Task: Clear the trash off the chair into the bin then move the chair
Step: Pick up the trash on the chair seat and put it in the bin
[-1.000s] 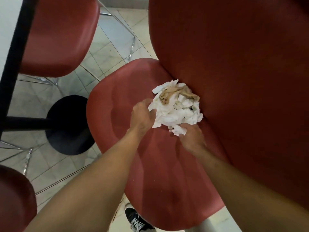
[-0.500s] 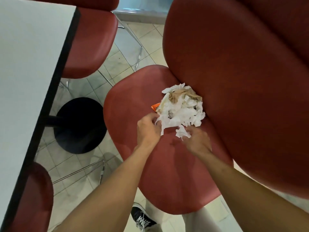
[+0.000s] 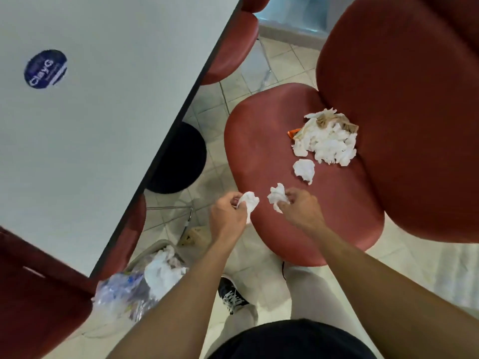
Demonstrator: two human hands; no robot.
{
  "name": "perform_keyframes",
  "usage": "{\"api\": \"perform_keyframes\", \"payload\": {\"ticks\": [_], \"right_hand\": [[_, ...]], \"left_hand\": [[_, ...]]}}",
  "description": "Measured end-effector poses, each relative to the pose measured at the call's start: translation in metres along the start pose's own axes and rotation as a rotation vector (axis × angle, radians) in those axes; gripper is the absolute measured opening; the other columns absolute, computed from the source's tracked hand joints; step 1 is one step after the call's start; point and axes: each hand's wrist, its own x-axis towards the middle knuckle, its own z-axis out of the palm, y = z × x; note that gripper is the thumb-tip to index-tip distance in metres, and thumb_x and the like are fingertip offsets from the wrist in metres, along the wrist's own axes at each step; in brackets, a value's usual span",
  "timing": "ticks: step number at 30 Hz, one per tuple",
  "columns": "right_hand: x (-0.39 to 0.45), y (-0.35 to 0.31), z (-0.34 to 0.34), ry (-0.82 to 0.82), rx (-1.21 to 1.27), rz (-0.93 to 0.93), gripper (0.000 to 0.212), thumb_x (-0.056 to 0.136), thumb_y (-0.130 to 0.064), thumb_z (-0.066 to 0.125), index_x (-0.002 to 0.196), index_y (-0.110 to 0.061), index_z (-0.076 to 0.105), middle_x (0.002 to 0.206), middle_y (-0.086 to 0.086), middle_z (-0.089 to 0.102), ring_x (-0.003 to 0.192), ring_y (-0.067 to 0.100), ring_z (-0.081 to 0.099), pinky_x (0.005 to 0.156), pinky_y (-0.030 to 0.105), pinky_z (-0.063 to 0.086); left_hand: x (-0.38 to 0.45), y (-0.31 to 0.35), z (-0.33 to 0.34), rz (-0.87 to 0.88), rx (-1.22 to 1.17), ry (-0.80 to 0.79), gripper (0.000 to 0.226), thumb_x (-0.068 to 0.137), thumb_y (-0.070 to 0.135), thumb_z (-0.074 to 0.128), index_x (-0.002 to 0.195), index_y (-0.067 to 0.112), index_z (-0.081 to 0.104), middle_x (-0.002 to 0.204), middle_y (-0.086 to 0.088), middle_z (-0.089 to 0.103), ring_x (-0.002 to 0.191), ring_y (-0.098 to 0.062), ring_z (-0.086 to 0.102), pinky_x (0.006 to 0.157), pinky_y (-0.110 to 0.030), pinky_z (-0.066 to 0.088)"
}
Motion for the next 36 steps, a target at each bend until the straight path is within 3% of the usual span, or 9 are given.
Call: {"api": "perform_keyframes", "payload": {"ticks": [6,9,14,18,22,25,28,33,36], "right_hand": [[-0.061,-0.027,0.085,-0.154,-0.128,-0.118,0.024,0.084,-0.030,0.057,0.104,-0.023,0.067,0.092,-0.001,0.070,0.086,0.023,0.065,0.070,0.025,0.042],[-0.084,-0.040,0.124,-0.217,-0.134,-0.135,0.028,0.083,-0.031,0.060,0.109,-0.023,0.066,0.085,-0.001,0.069,0.072,0.016,0.062,0.056,0.022,0.039],[-0.112,-0.058,0.176,-0.274,-0.190,-0.222,0.029,0.087,-0.024,0.062,0.114,-0.016,0.065,0.082,-0.001,0.064,0.067,0.015,0.057,0.053,0.018,0.036],[-0.125,-0.069,0.205,-0.298,-0.251,-0.243,0.030,0.088,-0.025,0.062,0.117,-0.017,0.063,0.081,-0.004,0.060,0.073,0.015,0.055,0.066,0.022,0.038],[-0.130,-0.072,0.227,-0.305,-0.328,-0.226,0.029,0.087,-0.024,0.063,0.116,-0.019,0.064,0.082,-0.002,0.063,0.076,0.019,0.059,0.070,0.024,0.041],[-0.132,-0.069,0.242,-0.362,-0.395,-0.155,0.036,0.083,-0.021,0.065,0.119,-0.019,0.063,0.100,0.004,0.069,0.093,0.023,0.065,0.079,0.028,0.049],[-0.135,-0.063,0.247,-0.434,-0.441,-0.072,0.043,0.081,-0.017,0.067,0.123,-0.020,0.060,0.118,0.007,0.064,0.104,0.024,0.063,0.086,0.029,0.050],[-0.138,-0.066,0.246,-0.426,-0.534,-0.104,0.039,0.084,-0.007,0.053,0.122,-0.008,0.061,0.126,0.012,0.059,0.111,0.029,0.059,0.096,0.038,0.049],[-0.132,-0.068,0.240,-0.407,-0.495,-0.078,0.039,0.086,-0.009,0.055,0.124,-0.013,0.060,0.127,0.009,0.060,0.114,0.026,0.058,0.097,0.035,0.048]], "left_hand": [[-0.064,-0.104,-0.071,-0.187,-0.078,0.099,0.017,0.081,0.013,0.061,0.083,0.029,0.065,0.079,0.011,0.065,0.079,-0.014,0.063,0.070,-0.029,0.051],[-0.087,-0.158,-0.098,-0.215,-0.024,0.162,0.013,0.082,0.010,0.063,0.082,0.022,0.059,0.079,0.009,0.060,0.077,-0.016,0.058,0.069,-0.028,0.043],[-0.112,-0.222,-0.125,-0.265,0.081,0.182,0.009,0.081,0.008,0.063,0.076,0.015,0.058,0.075,0.002,0.060,0.071,-0.017,0.054,0.064,-0.027,0.038],[-0.115,-0.257,-0.125,-0.196,0.158,0.070,0.011,0.084,0.006,0.060,0.077,0.014,0.064,0.084,-0.001,0.062,0.079,-0.018,0.057,0.067,-0.026,0.040],[-0.108,-0.278,-0.114,-0.111,0.218,-0.040,0.021,0.085,0.004,0.058,0.101,0.009,0.070,0.105,-0.008,0.061,0.099,-0.025,0.058,0.084,-0.030,0.044],[-0.109,-0.282,-0.115,-0.085,0.251,-0.045,0.027,0.088,0.008,0.057,0.112,0.010,0.068,0.114,-0.006,0.058,0.105,-0.023,0.056,0.081,-0.025,0.039],[-0.114,-0.278,-0.118,-0.109,0.213,0.000,0.024,0.087,0.011,0.058,0.109,0.013,0.069,0.114,-0.003,0.058,0.103,-0.020,0.057,0.073,-0.020,0.032],[-0.124,-0.276,-0.127,-0.121,0.176,0.089,0.013,0.083,0.008,0.059,0.091,0.013,0.069,0.101,-0.001,0.060,0.087,-0.019,0.059,0.067,-0.022,0.033],[-0.123,-0.272,-0.128,-0.099,0.176,0.112,0.011,0.082,0.009,0.059,0.086,0.014,0.068,0.092,0.000,0.060,0.081,-0.019,0.059,0.064,-0.027,0.038]]}}
